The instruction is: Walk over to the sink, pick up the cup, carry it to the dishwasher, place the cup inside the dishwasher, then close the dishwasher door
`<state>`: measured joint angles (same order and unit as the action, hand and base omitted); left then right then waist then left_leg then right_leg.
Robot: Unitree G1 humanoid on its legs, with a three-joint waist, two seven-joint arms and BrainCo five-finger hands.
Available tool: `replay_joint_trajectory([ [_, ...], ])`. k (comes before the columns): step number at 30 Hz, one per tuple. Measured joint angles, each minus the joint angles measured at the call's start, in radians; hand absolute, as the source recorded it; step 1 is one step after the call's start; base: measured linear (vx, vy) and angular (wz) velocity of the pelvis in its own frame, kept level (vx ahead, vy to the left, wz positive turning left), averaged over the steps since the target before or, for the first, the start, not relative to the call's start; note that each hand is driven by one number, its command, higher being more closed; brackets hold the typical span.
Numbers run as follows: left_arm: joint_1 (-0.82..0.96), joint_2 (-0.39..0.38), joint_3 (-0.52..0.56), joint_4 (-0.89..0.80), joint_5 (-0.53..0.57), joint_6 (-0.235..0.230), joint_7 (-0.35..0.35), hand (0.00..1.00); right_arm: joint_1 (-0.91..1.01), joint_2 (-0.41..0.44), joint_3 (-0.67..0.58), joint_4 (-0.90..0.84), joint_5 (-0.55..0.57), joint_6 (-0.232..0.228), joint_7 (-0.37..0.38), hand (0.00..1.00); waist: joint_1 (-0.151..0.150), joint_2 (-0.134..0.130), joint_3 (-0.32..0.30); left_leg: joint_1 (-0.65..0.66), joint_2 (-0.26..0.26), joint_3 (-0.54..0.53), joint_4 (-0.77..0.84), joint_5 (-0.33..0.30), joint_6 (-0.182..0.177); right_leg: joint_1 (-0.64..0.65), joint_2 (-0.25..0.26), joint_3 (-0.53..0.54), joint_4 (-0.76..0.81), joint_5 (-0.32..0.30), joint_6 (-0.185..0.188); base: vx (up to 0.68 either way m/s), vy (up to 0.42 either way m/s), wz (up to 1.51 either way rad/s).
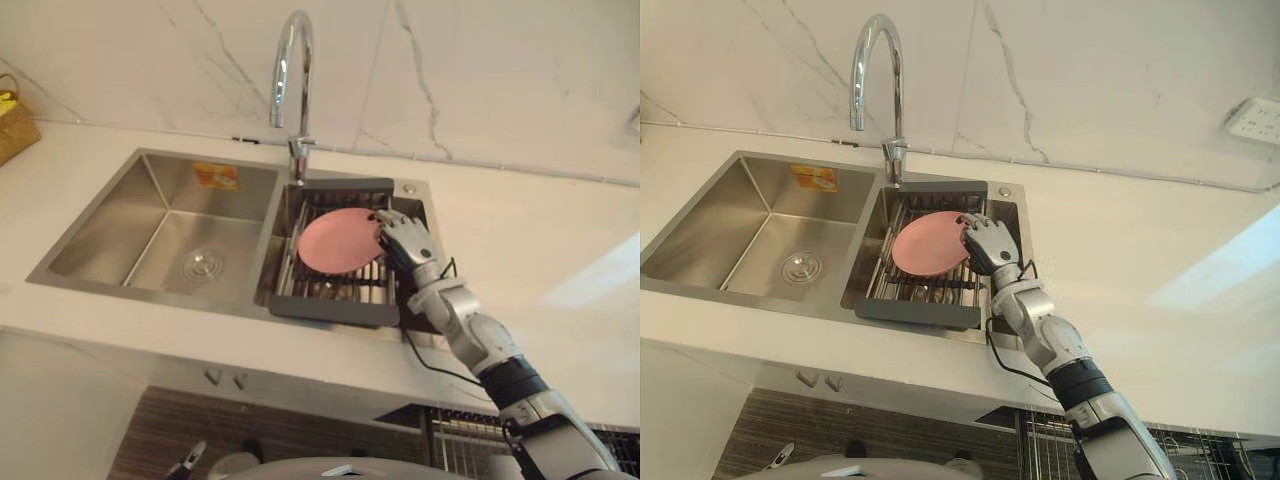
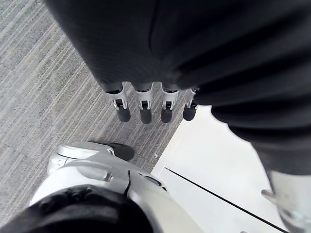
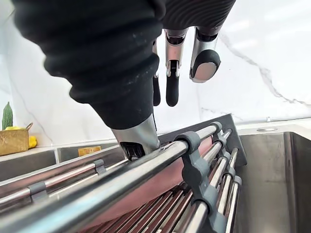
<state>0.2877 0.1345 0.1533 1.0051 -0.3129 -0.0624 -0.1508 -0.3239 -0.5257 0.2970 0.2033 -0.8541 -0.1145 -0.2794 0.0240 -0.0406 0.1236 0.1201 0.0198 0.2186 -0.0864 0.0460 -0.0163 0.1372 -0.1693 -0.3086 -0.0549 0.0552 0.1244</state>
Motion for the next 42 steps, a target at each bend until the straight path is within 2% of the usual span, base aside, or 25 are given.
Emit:
replay_joint_trajectory([
  [7, 0.001, -0.019, 0.000, 0.010, -0.001, -0.002, 0.014, 0.00, -0.007, 0.035, -0.086, 0.000, 0.200, 0.050, -0.131, 1.00, 0.006, 0.018, -0.012, 0.001, 0.000, -0.004, 0.000, 0.003, 0.000, 0.003, 0.000, -0.004, -0.001, 0.000, 0.000, 0.00, 0.000, 0.00],
  [11, 0.001, -0.021, 0.000, 0.009, -0.001, -0.002, 0.014, 0.00, -0.015, 0.070, -0.123, 0.002, 0.238, 0.058, -0.192, 1.00, 0.006, 0.020, -0.014, 0.002, 0.000, -0.005, 0.000, 0.006, 0.001, 0.005, 0.000, -0.005, -0.001, 0.002, -0.001, 0.00, 0.000, 0.00],
  [12, 0.001, -0.021, 0.001, 0.009, -0.001, -0.002, 0.014, 0.00, -0.027, 0.085, -0.132, 0.006, 0.253, 0.059, -0.207, 0.00, 0.005, 0.020, -0.014, 0.002, 0.000, -0.006, 0.000, 0.007, 0.002, 0.005, 0.000, -0.005, -0.001, 0.003, -0.002, 0.00, 0.000, 0.00],
  [14, 0.001, -0.021, 0.001, 0.009, -0.001, -0.002, 0.015, 0.00, -0.036, 0.100, -0.145, 0.008, 0.271, 0.059, -0.204, 0.00, 0.006, 0.020, -0.014, 0.002, -0.001, -0.008, 0.000, 0.008, 0.003, 0.006, 0.000, -0.006, -0.001, 0.005, -0.002, 0.00, 0.000, 0.02],
  [16, 0.002, -0.021, 0.001, 0.009, -0.012, -0.002, 0.015, 0.00, -0.037, 0.108, -0.150, 0.008, 0.279, 0.053, -0.170, 0.00, 0.006, 0.018, -0.014, 0.003, -0.001, -0.011, 0.000, 0.009, 0.003, 0.009, 0.000, -0.008, -0.002, 0.006, -0.002, 0.00, 0.000, 0.04],
  [21, 0.003, -0.019, 0.003, 0.007, -0.019, 0.000, 0.014, 0.00, -0.038, 0.092, -0.140, -0.018, 0.264, 0.040, 0.015, 0.00, 0.006, 0.013, -0.015, 0.001, -0.001, -0.014, 0.000, 0.011, 0.003, 0.010, 0.000, -0.009, -0.005, 0.006, -0.002, 0.00, 0.000, 0.01],
  [24, 0.007, -0.016, 0.004, 0.005, -0.020, 0.000, 0.014, 0.00, -0.038, 0.062, -0.133, -0.062, 0.264, 0.010, 0.129, 0.00, 0.005, 0.007, -0.016, 0.000, -0.002, -0.014, 0.000, 0.009, 0.000, 0.010, -0.001, -0.009, -0.006, 0.006, -0.002, 0.00, 0.000, 0.00],
  [28, 0.011, -0.008, 0.004, 0.005, -0.032, 0.000, 0.014, 0.00, -0.037, 0.034, -0.084, -0.109, 0.259, -0.004, 0.280, 0.00, 0.002, -0.006, -0.021, -0.001, -0.002, -0.013, 0.000, 0.009, 0.001, 0.008, -0.001, -0.009, -0.008, 0.006, -0.001, 0.00, 0.000, 0.00],
  [31, 0.011, -0.004, 0.004, 0.005, -0.037, 0.000, 0.014, 0.00, -0.036, 0.030, -0.062, -0.116, 0.258, -0.018, 0.349, 0.00, 0.003, -0.014, -0.024, -0.001, -0.002, -0.012, 0.000, 0.009, 0.002, 0.008, -0.001, -0.008, -0.007, 0.007, 0.000, 0.00, 0.000, 0.00],
  [33, 0.011, -0.003, 0.004, 0.005, -0.037, 0.000, 0.014, 0.00, -0.035, 0.021, -0.062, -0.129, 0.258, -0.017, 0.369, 0.00, 0.004, -0.016, -0.024, -0.002, -0.002, -0.013, 0.000, 0.009, 0.003, 0.008, -0.001, -0.008, -0.007, 0.007, 0.000, 0.00, 0.000, 0.00],
  [34, 0.011, 0.003, 0.003, 0.006, -0.037, 0.000, 0.015, 0.00, 0.002, -0.003, -0.070, -0.232, 0.278, -0.037, 0.380, 0.00, -0.002, -0.027, -0.023, -0.003, -0.002, -0.005, 0.000, 0.008, 0.002, 0.003, -0.002, -0.007, 0.002, 0.002, -0.002, 0.00, 0.000, 0.00],
  [42, 0.012, 0.004, 0.001, 0.006, -0.036, -0.001, 0.014, 0.00, 0.065, -0.003, -0.091, -0.288, 0.278, -0.037, 0.392, 0.00, -0.006, -0.028, -0.022, -0.002, -0.002, -0.003, 0.000, 0.009, 0.003, 0.000, -0.002, -0.003, 0.009, 0.002, -0.003, 0.00, 0.000, 0.00],
])
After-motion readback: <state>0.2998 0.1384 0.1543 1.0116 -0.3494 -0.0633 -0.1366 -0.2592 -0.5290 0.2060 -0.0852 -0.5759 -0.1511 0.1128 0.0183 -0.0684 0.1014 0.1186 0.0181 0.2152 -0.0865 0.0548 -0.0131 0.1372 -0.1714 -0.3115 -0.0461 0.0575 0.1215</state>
